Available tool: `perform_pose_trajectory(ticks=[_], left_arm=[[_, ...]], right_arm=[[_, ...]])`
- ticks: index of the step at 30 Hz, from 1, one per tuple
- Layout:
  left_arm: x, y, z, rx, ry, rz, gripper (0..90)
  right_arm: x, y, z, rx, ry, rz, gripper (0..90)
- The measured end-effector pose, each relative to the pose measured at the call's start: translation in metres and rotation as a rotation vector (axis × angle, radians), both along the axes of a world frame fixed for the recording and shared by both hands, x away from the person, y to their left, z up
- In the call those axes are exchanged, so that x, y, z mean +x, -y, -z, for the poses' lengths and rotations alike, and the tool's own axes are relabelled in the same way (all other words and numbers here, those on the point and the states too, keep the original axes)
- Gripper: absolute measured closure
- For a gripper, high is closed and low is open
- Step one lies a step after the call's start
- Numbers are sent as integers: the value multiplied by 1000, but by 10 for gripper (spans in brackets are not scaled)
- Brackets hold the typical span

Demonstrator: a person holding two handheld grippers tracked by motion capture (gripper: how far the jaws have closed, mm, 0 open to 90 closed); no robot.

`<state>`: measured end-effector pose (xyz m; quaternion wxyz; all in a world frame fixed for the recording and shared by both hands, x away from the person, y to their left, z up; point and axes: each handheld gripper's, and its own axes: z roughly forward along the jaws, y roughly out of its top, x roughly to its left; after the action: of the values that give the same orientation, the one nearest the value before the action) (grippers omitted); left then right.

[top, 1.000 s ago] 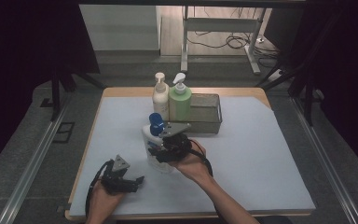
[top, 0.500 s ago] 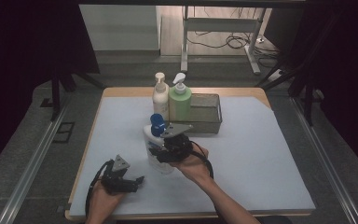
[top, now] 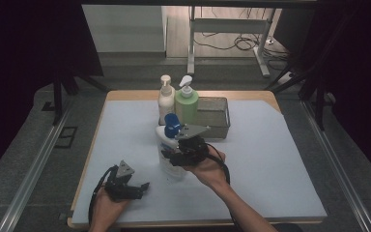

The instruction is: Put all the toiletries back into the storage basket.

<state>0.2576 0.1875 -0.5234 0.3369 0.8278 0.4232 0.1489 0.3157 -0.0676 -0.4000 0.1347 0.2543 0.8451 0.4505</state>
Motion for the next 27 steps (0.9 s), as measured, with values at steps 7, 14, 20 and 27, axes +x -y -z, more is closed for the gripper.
perform_pose_trajectory(ticks=[7,14,20,27], left_arm=[[0,0,0,0,1,2,128],[0,0,0,0,1,2,128],[0,0,0,-1,-1,3,126],[0,0,0,-2,-1,4,123]], right_arm=[[4,19,-7,-5,-6,37,405],[8,42,-14,-2,5,87,404],[11,59,-21,5,-1,129,405],[15,80,-30,12,-7,172,404]])
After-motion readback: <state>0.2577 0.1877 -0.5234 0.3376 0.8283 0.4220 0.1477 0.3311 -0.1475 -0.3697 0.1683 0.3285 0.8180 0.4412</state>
